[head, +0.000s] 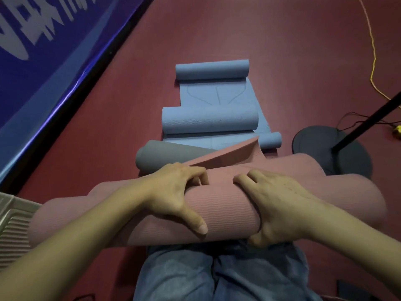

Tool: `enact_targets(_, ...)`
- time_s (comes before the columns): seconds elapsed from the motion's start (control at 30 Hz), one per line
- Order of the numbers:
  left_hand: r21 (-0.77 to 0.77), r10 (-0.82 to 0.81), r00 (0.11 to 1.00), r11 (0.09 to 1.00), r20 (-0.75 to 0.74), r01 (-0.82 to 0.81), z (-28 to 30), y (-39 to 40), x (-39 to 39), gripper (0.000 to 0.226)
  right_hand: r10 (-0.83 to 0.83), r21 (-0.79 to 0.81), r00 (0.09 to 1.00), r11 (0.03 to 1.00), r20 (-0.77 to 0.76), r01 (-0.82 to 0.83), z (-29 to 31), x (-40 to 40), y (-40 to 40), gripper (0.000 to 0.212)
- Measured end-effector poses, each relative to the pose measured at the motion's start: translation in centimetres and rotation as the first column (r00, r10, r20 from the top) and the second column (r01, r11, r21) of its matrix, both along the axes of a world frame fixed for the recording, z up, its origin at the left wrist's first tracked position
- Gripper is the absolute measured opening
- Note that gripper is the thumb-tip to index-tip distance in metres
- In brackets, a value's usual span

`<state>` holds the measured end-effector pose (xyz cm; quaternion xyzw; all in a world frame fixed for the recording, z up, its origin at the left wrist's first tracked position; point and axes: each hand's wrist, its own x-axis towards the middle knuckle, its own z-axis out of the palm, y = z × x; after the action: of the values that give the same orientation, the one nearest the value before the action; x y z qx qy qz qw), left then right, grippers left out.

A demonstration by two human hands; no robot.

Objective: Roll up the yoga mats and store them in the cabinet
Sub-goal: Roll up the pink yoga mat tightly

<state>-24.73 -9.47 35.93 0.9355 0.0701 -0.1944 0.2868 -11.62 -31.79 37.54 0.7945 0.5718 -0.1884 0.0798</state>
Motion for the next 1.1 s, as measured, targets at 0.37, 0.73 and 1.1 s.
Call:
enact_targets(0.37,0.451,-0.1,0.989,0.882,-0.106,0.137,0.7,-4.2,-0.9,0.105,-0.076,-0.068,0.981,0.996,-0.181,0.065,1.4,2.0,1.8,0.102)
enact_targets(0.73,0.347,0.037,0.999,0.938,-0.022,-0.027,0.3,-3.8,-0.3,0.111,0.045,0.046,0.998,0.998,0.05,-0.047,0.0,0.4,1.8,0.08)
enact_targets(1.1,0.536,0.007,0.998,0.844,-0.061,0.027,1.8,-2.7,0.5,0.098,-0.009,0.069,0.99,0.998,0.142,-0.001,-0.6,-2.1,3.3,0.091)
